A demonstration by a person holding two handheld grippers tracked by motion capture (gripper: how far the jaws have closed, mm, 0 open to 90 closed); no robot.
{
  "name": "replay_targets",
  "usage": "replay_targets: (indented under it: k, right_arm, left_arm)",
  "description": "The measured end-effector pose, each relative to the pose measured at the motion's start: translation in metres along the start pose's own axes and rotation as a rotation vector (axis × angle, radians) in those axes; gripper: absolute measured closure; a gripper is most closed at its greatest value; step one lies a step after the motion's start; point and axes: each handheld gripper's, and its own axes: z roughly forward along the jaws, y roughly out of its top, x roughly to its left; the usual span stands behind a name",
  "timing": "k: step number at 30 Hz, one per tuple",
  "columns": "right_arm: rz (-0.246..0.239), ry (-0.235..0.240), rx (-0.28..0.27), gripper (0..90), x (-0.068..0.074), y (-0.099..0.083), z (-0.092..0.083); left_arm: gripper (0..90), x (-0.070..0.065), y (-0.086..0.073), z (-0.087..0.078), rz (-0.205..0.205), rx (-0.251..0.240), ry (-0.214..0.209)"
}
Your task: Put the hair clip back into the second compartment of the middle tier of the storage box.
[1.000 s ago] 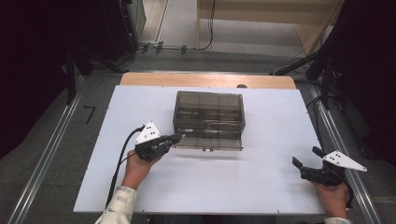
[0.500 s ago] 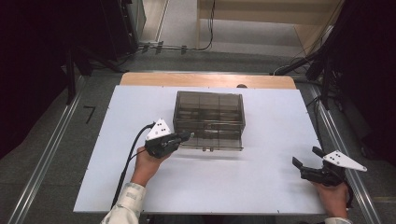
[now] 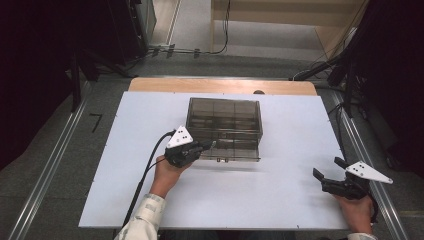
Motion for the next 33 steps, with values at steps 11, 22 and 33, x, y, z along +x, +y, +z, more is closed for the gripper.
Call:
replay_targets:
  k: [11,22,33]
  right_arm:
    - [0.002,0.004,0.000,5.3,0.000,0.000,0.000]
    - [0.003,0.005,0.000,5.3,-0.001,0.000,0.000]
    - [0.002,0.006,0.001,5.3,-0.001,0.000,0.000]
  left_arm:
    - [87.6,-0.008,0.006,0.021,0.011,0.015,0.002]
    - [87.6,-0.010,0.005,0.032,0.010,0.024,0.009]
    - [87.4,-0.013,0.002,0.039,0.038,0.061,0.036]
